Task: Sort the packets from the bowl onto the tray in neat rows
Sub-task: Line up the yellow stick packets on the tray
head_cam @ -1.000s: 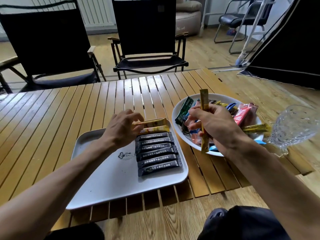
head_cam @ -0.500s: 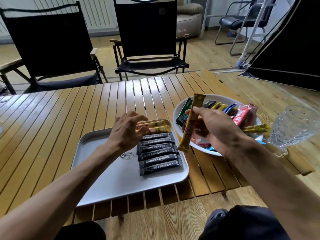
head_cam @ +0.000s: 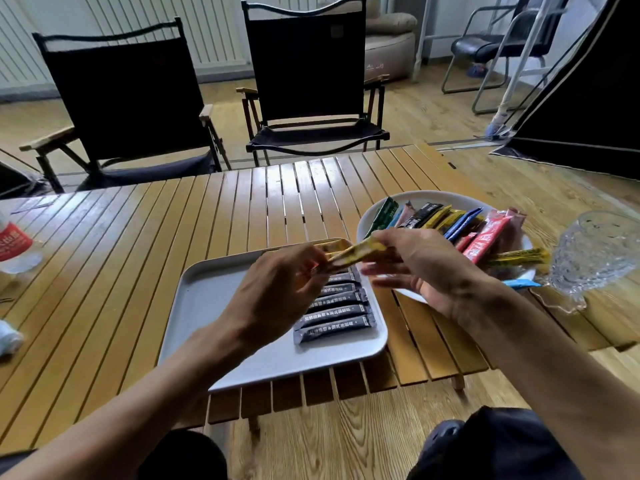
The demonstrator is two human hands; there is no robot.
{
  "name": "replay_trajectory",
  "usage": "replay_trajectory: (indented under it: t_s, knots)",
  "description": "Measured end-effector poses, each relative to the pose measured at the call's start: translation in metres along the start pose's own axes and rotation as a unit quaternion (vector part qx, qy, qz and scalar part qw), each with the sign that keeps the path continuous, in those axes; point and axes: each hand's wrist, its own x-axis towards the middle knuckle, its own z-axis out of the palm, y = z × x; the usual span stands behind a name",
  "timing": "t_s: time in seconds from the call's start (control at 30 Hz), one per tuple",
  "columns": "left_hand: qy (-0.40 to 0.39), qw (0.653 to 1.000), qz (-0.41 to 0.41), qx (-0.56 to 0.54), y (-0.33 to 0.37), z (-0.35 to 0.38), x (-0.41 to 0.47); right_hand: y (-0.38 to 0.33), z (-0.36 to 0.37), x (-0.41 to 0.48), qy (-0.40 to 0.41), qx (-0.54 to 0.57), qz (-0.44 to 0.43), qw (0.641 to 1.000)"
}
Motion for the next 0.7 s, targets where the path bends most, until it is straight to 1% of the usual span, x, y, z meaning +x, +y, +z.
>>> replay_trajectory:
  t_s: [0.1, 0.17, 0.23, 0.4, 0.7]
  knots:
    - [-0.049, 0.998, -0.022, 0.013, -0.008, 0.002, -0.026, -0.003, -0.009, 0.002, 0.068, -0.045, -0.041, 0.996]
    - [-0.089, 0.995, -0.03, 0.036, -0.011, 0.01, -0.042, -0.004, -0.013, 0.002, 0.082, -0.054, -0.052, 0.994]
    - [-0.107, 0.992, -0.033, 0.053, -0.011, 0.02, -0.053, -0.005, -0.014, 0.002, 0.087, -0.062, -0.059, 0.993]
    - [-0.113, 0.988, 0.001, 0.102, -0.005, 0.031, -0.062, -0.003, -0.012, 0.001, 0.09, -0.076, -0.065, 0.991]
    - [-0.117, 0.986, 0.005, 0.117, -0.01, 0.035, -0.056, -0.004, -0.013, 0.002, 0.092, -0.075, -0.065, 0.991]
